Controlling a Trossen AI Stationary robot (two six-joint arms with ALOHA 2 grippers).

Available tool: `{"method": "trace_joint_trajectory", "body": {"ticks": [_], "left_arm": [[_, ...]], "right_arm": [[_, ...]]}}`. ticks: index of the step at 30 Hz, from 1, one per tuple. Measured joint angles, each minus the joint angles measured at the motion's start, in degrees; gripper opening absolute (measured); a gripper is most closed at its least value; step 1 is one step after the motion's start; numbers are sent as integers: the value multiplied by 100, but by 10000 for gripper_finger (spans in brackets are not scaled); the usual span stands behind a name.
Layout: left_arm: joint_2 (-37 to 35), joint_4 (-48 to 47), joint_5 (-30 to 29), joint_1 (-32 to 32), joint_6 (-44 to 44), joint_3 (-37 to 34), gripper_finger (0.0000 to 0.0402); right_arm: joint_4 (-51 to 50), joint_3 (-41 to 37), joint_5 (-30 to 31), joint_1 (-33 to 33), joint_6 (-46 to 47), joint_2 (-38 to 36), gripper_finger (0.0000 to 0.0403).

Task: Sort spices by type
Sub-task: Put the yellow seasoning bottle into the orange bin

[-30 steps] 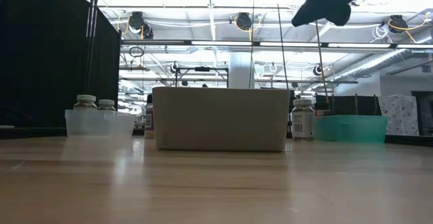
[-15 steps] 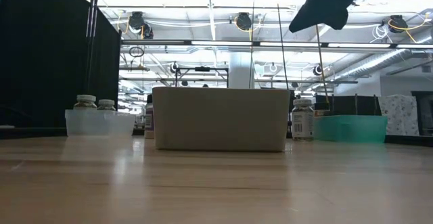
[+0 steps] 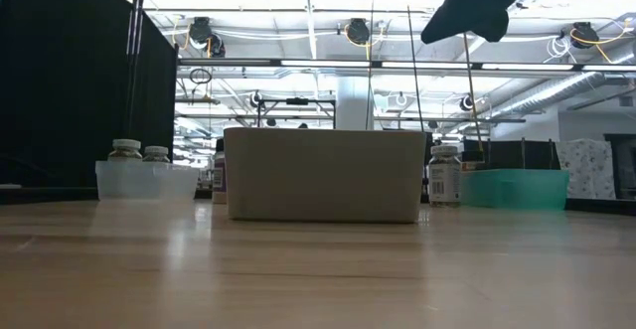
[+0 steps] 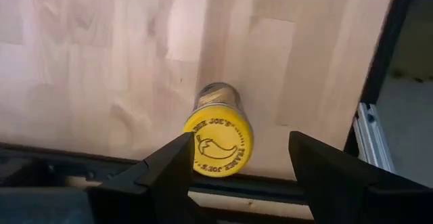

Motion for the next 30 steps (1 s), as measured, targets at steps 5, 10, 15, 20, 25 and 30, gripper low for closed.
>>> {"method": "trace_joint_trajectory", "body": {"ticks": [5,10,15,20,25,30], "left_arm": [[0,10,45,1,165,0,247],[0,-246,103,-57,72,0,247],[0,-342,169,-58,-94,-2,247],[159,-288,397,-92,183,-2,247],[415,-292,457,-96,514,-2,247],[474,-294,812,-52,442,-2,247]], "right_arm": [[0,0,0,0,-2,0,0],[0,0,2,0,-4,0,0],[0,0,2,0,-4,0,0],[-4,0,2,-2,-4,0,0],[-11,0,3,-2,-4,0,0],[-11,0,4,-2,-4,0,0]]}}
